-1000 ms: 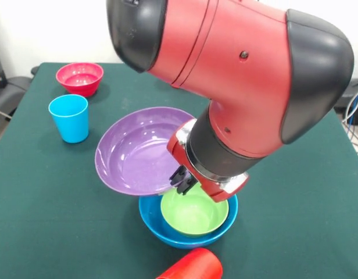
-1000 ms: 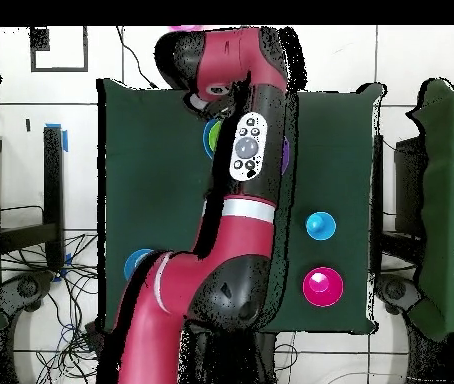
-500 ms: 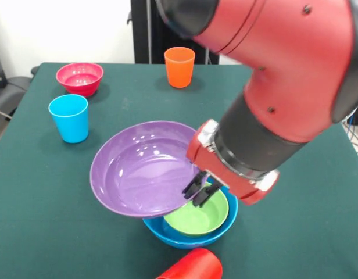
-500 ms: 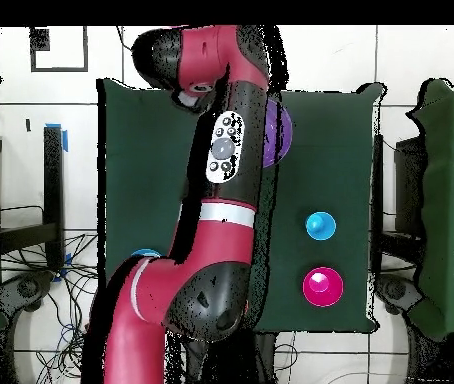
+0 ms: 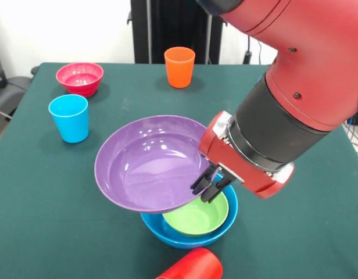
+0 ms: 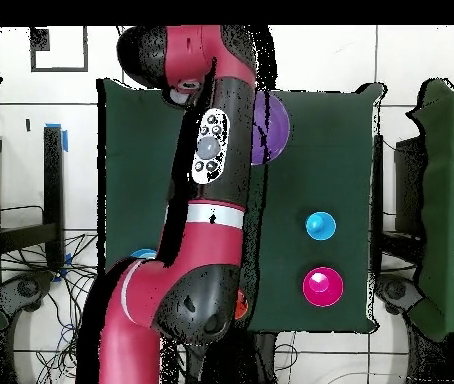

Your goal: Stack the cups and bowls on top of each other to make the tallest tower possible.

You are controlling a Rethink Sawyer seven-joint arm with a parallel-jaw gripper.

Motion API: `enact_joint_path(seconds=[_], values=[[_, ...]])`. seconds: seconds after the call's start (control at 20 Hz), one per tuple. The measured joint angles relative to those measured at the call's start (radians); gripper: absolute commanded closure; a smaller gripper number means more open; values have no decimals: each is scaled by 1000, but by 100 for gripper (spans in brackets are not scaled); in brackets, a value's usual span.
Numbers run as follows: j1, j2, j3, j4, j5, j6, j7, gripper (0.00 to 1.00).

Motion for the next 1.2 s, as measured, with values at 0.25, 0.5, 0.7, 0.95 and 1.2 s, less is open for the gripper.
enact_joint_path(seconds=[0.25, 0.5, 0.7, 0.95, 1.2], values=[[0, 0, -41, -15, 21, 18, 0, 100], [0, 11, -119, -57, 101, 44, 0, 100], [0, 32, -208, -91, 189, 51, 0, 100], [0, 56, -357, -117, 324, 67, 0, 100], [0, 74, -520, -126, 482, 72, 0, 100]])
